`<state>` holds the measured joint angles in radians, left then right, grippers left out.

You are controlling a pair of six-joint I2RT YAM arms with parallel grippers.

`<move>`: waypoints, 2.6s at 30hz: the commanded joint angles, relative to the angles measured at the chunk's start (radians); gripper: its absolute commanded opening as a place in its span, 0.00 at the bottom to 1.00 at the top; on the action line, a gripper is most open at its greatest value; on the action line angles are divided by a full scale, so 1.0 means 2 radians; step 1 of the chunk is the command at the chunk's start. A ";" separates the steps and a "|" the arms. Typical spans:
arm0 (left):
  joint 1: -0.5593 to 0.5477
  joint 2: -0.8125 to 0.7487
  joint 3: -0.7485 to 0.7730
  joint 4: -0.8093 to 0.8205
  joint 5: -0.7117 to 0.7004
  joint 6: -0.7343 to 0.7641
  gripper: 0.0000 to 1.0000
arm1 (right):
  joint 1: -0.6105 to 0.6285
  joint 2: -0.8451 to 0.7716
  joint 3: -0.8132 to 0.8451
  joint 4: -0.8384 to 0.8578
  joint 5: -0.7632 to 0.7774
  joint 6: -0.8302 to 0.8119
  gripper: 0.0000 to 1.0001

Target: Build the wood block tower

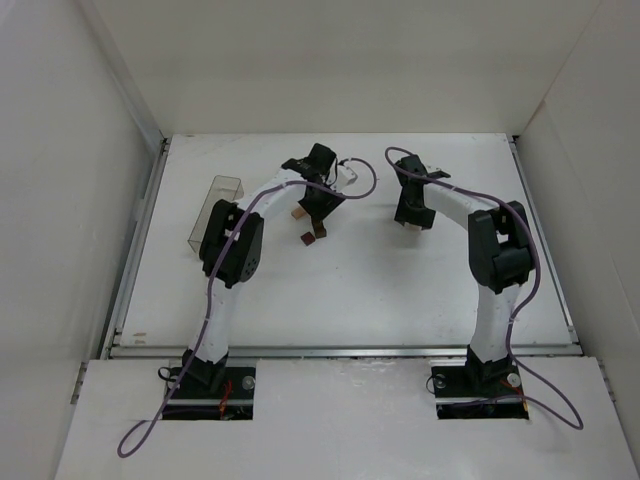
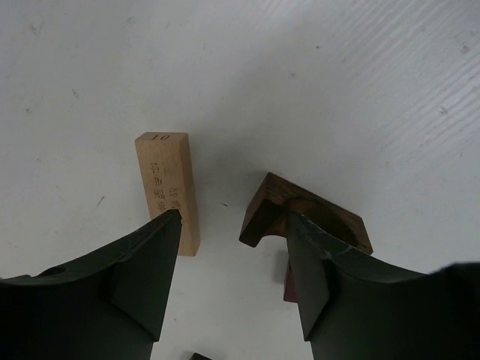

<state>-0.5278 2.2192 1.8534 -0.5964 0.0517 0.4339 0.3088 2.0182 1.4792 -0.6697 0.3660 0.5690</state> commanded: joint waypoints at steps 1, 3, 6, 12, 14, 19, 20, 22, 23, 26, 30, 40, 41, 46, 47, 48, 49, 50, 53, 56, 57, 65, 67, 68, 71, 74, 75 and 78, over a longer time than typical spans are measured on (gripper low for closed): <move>0.008 -0.009 0.027 -0.019 -0.001 0.020 0.55 | -0.001 -0.014 0.005 0.020 -0.008 -0.002 0.58; 0.003 -0.004 0.027 -0.019 -0.001 0.020 0.53 | -0.001 -0.014 0.000 0.020 -0.003 -0.002 0.63; 0.003 0.000 0.032 -0.019 -0.001 0.015 0.44 | -0.001 -0.019 -0.006 0.013 0.003 -0.008 0.63; 0.003 0.005 0.014 -0.023 0.006 0.015 0.28 | -0.001 -0.034 -0.021 0.013 0.003 -0.008 0.63; 0.003 0.005 0.014 -0.029 0.020 0.020 0.23 | -0.001 -0.040 -0.021 0.013 0.009 -0.008 0.63; 0.003 0.010 0.014 -0.034 0.025 0.009 0.16 | -0.001 -0.056 -0.021 0.009 0.013 -0.008 0.63; 0.003 0.015 0.020 -0.041 0.025 0.004 0.16 | -0.001 -0.061 -0.021 0.009 0.013 -0.008 0.63; 0.003 0.022 0.032 -0.061 0.019 -0.014 0.16 | -0.001 -0.066 -0.021 0.004 0.018 -0.008 0.63; 0.003 0.022 0.037 -0.061 0.015 -0.024 0.08 | -0.001 -0.066 -0.021 0.004 0.018 -0.003 0.63; 0.003 0.026 0.041 -0.066 -0.010 -0.063 0.00 | -0.001 -0.084 -0.021 0.000 0.000 0.017 0.63; 0.008 0.031 0.046 -0.078 0.008 -0.137 0.00 | 0.004 -0.105 -0.021 0.010 -0.049 0.051 0.63; 0.014 0.040 0.039 -0.077 0.068 -0.274 0.00 | 0.065 -0.071 0.046 0.010 -0.073 0.051 0.65; 0.014 0.040 0.039 -0.077 0.068 -0.279 0.00 | 0.065 -0.065 0.050 0.010 -0.073 0.051 0.65; 0.018 0.052 0.051 -0.077 0.075 -0.296 0.00 | 0.091 -0.044 0.055 0.021 -0.097 0.047 0.65; 0.018 0.052 0.056 -0.077 0.079 -0.296 0.00 | 0.096 -0.044 0.060 0.021 -0.102 0.047 0.65; 0.018 0.056 0.056 -0.077 0.085 -0.291 0.06 | 0.096 -0.036 0.060 0.021 -0.106 0.047 0.65; 0.018 0.056 0.056 -0.077 0.090 -0.291 0.21 | 0.100 -0.026 0.068 0.021 -0.111 0.047 0.65; 0.018 0.056 0.056 -0.077 0.090 -0.291 0.25 | 0.100 -0.021 0.068 0.021 -0.118 0.047 0.65; 0.018 0.051 0.056 -0.077 0.090 -0.287 0.29 | 0.109 -0.011 0.083 0.021 -0.123 0.042 0.65; 0.023 0.039 0.056 -0.077 0.090 -0.287 0.33 | 0.121 -0.004 0.105 0.026 -0.123 0.042 0.65; 0.023 0.033 0.056 -0.077 0.090 -0.287 0.33 | 0.126 0.001 0.105 0.026 -0.128 0.042 0.65; 0.066 -0.013 0.051 -0.100 0.080 -0.268 0.30 | 0.136 0.036 0.146 0.017 -0.143 0.042 0.65; 0.079 -0.028 0.051 -0.107 0.080 -0.261 0.28 | 0.136 0.052 0.157 0.012 -0.148 0.042 0.65; 0.079 -0.028 0.045 -0.111 0.085 -0.255 0.28 | 0.141 0.058 0.168 0.005 -0.148 0.042 0.65; 0.079 -0.042 0.045 -0.111 0.111 -0.242 0.28 | 0.141 0.084 0.190 -0.009 -0.152 0.042 0.65; 0.079 -0.042 0.057 -0.121 0.123 -0.238 0.28 | 0.152 0.098 0.213 -0.015 -0.161 0.030 0.65; 0.084 -0.042 0.061 -0.121 0.123 -0.232 0.28 | 0.158 0.098 0.221 -0.015 -0.162 0.030 0.65; 0.090 -0.042 0.061 -0.121 0.123 -0.232 0.28 | 0.164 0.098 0.225 -0.010 -0.162 0.024 0.65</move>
<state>-0.3519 2.1887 1.9511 -0.8062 0.2672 -0.0601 0.6075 2.2337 1.8683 -0.6926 0.0601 0.6468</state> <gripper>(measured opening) 0.286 0.645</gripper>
